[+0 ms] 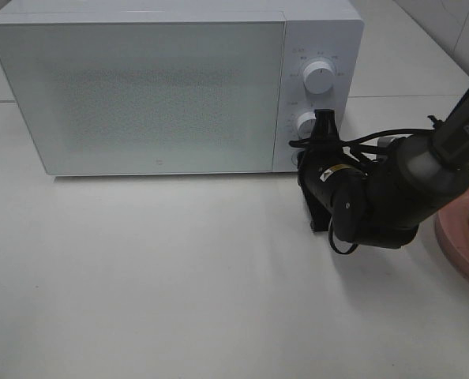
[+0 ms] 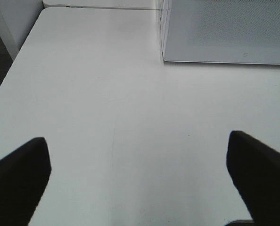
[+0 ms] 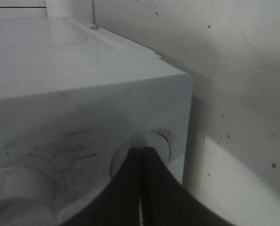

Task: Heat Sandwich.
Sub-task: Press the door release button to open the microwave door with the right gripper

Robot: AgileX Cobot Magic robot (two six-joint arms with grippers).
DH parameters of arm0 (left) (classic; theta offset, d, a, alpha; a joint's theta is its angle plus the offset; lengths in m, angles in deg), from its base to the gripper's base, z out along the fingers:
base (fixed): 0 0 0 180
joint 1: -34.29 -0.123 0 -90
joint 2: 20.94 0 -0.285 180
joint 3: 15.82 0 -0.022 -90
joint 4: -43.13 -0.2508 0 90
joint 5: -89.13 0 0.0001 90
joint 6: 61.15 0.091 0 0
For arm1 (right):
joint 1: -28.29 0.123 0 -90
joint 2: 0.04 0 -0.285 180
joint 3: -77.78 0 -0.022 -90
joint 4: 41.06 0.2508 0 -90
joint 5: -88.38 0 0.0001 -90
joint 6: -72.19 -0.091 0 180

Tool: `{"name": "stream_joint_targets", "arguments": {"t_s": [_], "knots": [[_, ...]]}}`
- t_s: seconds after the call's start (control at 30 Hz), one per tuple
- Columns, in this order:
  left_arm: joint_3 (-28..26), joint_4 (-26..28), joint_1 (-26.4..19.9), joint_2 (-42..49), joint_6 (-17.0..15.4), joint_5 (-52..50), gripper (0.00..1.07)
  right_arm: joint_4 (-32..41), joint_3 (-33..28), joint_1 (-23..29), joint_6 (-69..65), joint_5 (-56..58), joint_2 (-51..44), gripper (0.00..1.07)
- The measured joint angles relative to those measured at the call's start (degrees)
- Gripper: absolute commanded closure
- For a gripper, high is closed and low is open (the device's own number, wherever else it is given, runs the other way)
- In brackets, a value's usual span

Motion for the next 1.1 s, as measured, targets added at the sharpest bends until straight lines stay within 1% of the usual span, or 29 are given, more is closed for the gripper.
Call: {"name": "stream_joint_targets", "arguments": {"t_s": [0.4, 0.6, 0.77, 1.1], "knots": [[0.0, 0.0, 0.0, 0.0, 0.0, 0.0, 0.1, 0.6, 0.9, -0.2, 0.0, -0.2, 0.1, 1.07], [0.0, 0.0, 0.0, 0.0, 0.0, 0.0, 0.1, 3.0, 2.3, 0.1, 0.1, 0.5, 0.3, 1.07], [0.0, 0.0, 0.0, 0.0, 0.0, 0.0, 0.1, 6.1, 4.6, 0.7, 1.4, -0.7, 2.4, 1.07], [0.0, 0.0, 0.0, 0.0, 0.0, 0.0, 0.1, 6.9, 5.4, 0.9, 3.0, -1.1, 3.2, 1.07]]}}
